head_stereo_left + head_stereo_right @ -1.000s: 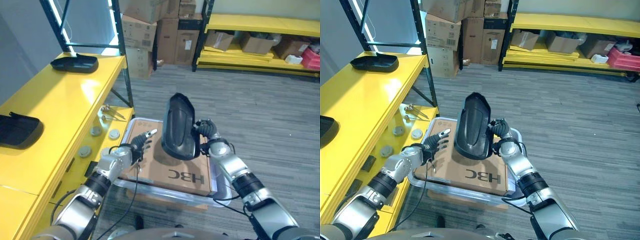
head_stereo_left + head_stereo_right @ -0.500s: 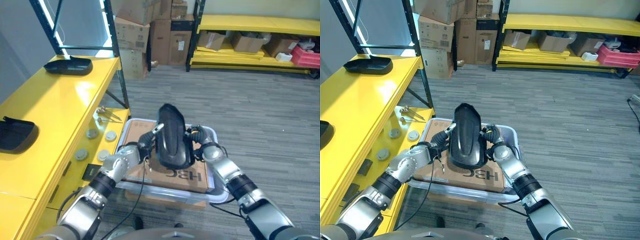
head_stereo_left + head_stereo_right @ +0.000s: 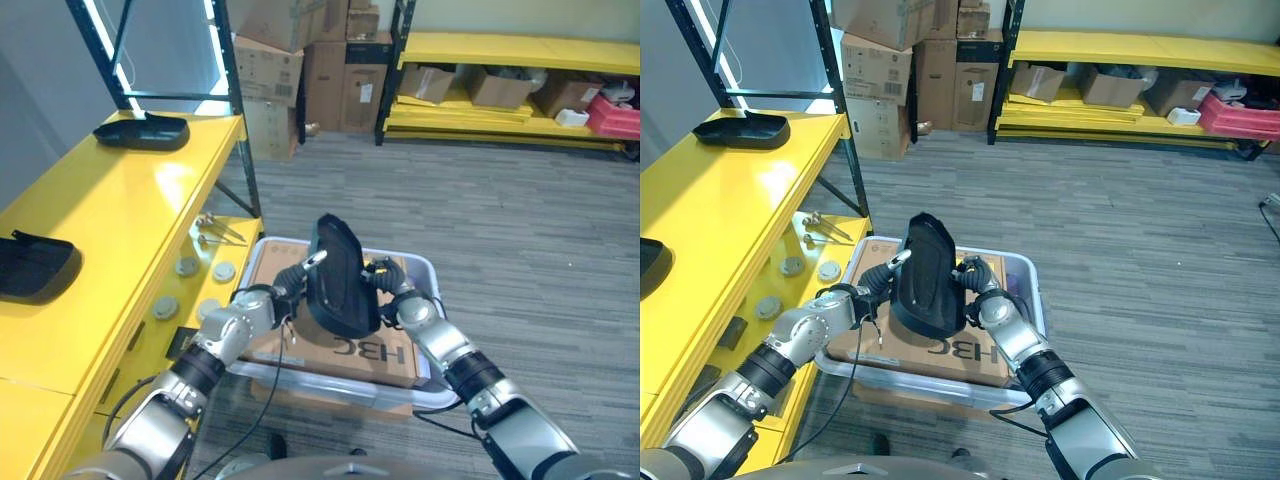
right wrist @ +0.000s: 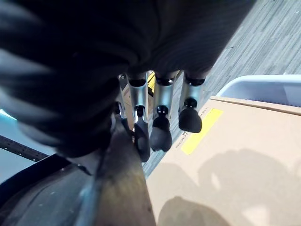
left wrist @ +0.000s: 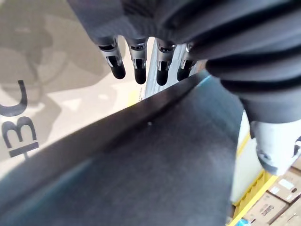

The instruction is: Move parts from the plastic box to the shelf.

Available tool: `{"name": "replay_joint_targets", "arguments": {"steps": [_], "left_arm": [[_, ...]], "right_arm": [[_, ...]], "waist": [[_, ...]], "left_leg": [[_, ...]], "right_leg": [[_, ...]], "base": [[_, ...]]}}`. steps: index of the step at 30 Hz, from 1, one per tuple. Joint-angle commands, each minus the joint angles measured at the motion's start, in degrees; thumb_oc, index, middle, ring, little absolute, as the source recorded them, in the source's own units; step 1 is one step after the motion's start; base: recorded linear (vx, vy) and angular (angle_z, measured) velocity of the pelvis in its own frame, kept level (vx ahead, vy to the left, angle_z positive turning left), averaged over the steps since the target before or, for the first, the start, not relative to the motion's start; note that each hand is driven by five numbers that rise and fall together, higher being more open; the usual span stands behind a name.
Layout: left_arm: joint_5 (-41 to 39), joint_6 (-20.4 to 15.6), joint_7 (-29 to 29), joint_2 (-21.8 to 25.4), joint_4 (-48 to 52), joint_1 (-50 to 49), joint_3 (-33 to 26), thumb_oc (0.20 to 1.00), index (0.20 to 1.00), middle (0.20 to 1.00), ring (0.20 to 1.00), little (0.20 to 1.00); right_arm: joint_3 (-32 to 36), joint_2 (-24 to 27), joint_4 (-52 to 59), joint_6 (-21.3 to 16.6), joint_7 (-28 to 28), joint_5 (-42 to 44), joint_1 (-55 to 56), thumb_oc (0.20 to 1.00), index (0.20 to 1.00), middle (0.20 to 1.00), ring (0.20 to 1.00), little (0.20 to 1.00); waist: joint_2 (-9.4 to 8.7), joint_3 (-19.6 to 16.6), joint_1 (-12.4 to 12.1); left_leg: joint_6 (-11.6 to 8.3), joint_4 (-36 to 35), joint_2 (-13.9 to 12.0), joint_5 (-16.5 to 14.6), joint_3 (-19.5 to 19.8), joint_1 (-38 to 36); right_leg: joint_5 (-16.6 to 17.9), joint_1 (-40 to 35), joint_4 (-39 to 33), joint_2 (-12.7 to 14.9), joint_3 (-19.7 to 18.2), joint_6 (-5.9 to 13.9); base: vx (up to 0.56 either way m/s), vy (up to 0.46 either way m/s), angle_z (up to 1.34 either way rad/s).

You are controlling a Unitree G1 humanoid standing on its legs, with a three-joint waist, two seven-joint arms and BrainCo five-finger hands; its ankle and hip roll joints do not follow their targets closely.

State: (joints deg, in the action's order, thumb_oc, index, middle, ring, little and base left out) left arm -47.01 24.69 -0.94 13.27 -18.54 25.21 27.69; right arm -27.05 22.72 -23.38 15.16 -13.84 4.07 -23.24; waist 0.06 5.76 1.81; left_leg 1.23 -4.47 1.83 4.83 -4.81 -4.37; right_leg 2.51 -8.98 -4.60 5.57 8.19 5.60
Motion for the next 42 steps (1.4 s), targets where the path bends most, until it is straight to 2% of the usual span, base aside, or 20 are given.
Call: {"name": "replay_joint_targets", "arguments": {"steps": [1, 2, 8, 10, 15, 25, 31, 37, 38, 39, 42], "left_arm": [[6.08, -0.31, 9.79, -2.74, 0.52, 4.83, 4.72, 1.000, 1.000, 1.000, 1.000, 1.000], [9.28, 0.20, 13.00, -2.05, 1.35, 5.45, 6.32, 1.000, 1.000, 1.000, 1.000, 1.000], [12.92, 1.42, 17.25, -0.37, 4.26, 7.63, 10.58, 1.000, 1.000, 1.000, 1.000, 1.000], [11.47, 0.50, 16.30, 0.20, 4.96, 8.61, 12.12, 0.200, 0.200, 0.200, 0.200, 0.200], [7.51, -1.62, 13.15, -0.08, 6.84, 9.68, 13.19, 0.200, 0.200, 0.200, 0.200, 0.200], [3.49, -0.41, 7.52, -1.97, 9.21, 9.06, 13.30, 0.200, 0.200, 0.200, 0.200, 0.200], [1.51, -0.26, 0.71, -4.32, 6.55, 7.80, 13.00, 0.200, 0.200, 0.200, 0.200, 0.200], [4.29, -4.08, -0.59, -5.62, 4.54, 7.14, 12.49, 0.200, 0.200, 0.200, 0.200, 0.200], [4.77, -4.97, -1.02, -5.64, 4.60, 7.22, 12.33, 0.200, 0.200, 0.200, 0.200, 0.200], [4.61, -5.59, -1.84, -5.56, 5.12, 7.45, 11.94, 0.200, 0.200, 0.200, 0.200, 0.200], [3.34, -5.80, -3.82, -4.66, 7.19, 8.15, 10.10, 0.200, 0.200, 0.200, 0.200, 0.200]], "right_arm": [[-2.27, -1.24, -0.05, -4.28, -0.98, -1.38, -3.95, 0.200, 0.200, 0.200, 0.200, 0.200], [-2.46, -1.19, 0.11, -4.07, -0.75, -1.29, -4.10, 0.200, 0.200, 0.200, 0.200, 0.200], [-3.63, -1.29, 0.91, -3.23, -0.26, -1.03, -4.46, 0.200, 0.200, 0.200, 0.200, 0.200], [-4.27, -1.30, 1.00, -3.04, -0.30, -0.64, -4.80, 0.200, 0.200, 0.200, 0.200, 0.200], [-5.46, -1.96, 0.65, -2.81, -1.29, 0.36, -5.62, 0.200, 0.200, 0.200, 0.200, 0.200], [-6.45, -2.87, 0.38, -2.13, -3.62, 2.38, -6.89, 0.200, 0.200, 0.200, 0.200, 0.200], [-5.89, -3.99, -0.57, -3.21, -6.98, 4.04, -7.17, 0.200, 0.200, 0.200, 0.200, 0.200], [-4.46, -4.79, 0.03, -3.52, -11.44, 8.30, -7.72, 0.200, 0.200, 0.200, 0.200, 0.200], [-4.06, -4.93, 0.22, -3.49, -12.44, 9.89, -7.84, 0.442, 0.442, 0.442, 0.442, 0.442], [-3.56, -5.14, 0.57, -3.30, -13.83, 12.13, -7.94, 1.000, 1.000, 1.000, 1.000, 1.000], [-1.78, -5.61, 1.11, -3.56, -16.11, 17.03, -7.77, 1.000, 1.000, 1.000, 1.000, 1.000]], "waist": [[-0.10, -2.98, -1.58], [0.01, -2.99, -1.34], [0.48, -3.19, -0.58], [0.64, -3.24, -0.31], [0.85, -3.14, -0.25], [0.84, -2.50, -0.67], [0.50, -2.52, -0.94], [0.23, -2.26, -1.22], [0.21, -2.22, -1.30], [0.18, -2.19, -1.40], [0.23, -2.18, -1.65]], "left_leg": [[-0.72, 2.75, -1.76, -5.12, -1.74, -0.86], [-0.69, 2.64, -1.78, -5.15, -1.86, -0.97], [-0.66, 2.35, -1.74, -5.20, -2.27, -1.28], [-0.61, 2.22, -1.62, -5.22, -2.32, -1.40], [-0.63, 2.19, -1.48, -5.20, -2.21, -1.45], [-0.58, 2.12, -1.39, -4.99, -1.69, -1.41], [-0.62, 2.08, -1.48, -4.92, -1.57, -1.48], [-0.67, 2.15, -1.54, -4.96, -1.28, -1.63], [-0.69, 2.14, -1.53, -4.96, -1.19, -1.67], [-0.69, 2.09, -1.51, -4.96, -1.07, -1.70], [-0.73, 2.06, -1.57, -4.96, -0.98, -1.85]], "right_leg": [[3.42, 5.15, 1.51, 1.51, 0.44, 3.75], [3.34, 5.22, 1.58, 1.47, 0.29, 3.80], [3.10, 5.36, 1.69, 1.38, -0.27, 3.91], [3.07, 5.43, 1.74, 1.34, -0.47, 3.94], [3.10, 5.39, 1.81, 1.35, -0.57, 3.98], [3.21, 5.21, 1.89, 1.47, -0.23, 3.91], [3.29, 5.12, 1.82, 1.42, -0.14, 3.95], [3.31, 4.87, 1.86, 1.46, 0.04, 3.96], [3.33, 4.80, 1.83, 1.48, 0.10, 3.96], [3.34, 4.67, 1.75, 1.48, 0.17, 3.94], [3.33, 4.43, 1.68, 1.50, 0.40, 3.88]], "base": [[0.00, 0.000, 0.00], [0.00, 0.000, 0.00], [0.01, 0.014, -0.03], [0.02, 0.022, -0.10], [0.00, 0.009, -0.04], [0.00, 0.000, 0.00], [0.00, 0.000, 0.00], [0.00, 0.000, 0.00], [0.00, 0.000, 0.00], [0.00, 0.000, 0.00], [0.00, 0.000, 0.00]]}}
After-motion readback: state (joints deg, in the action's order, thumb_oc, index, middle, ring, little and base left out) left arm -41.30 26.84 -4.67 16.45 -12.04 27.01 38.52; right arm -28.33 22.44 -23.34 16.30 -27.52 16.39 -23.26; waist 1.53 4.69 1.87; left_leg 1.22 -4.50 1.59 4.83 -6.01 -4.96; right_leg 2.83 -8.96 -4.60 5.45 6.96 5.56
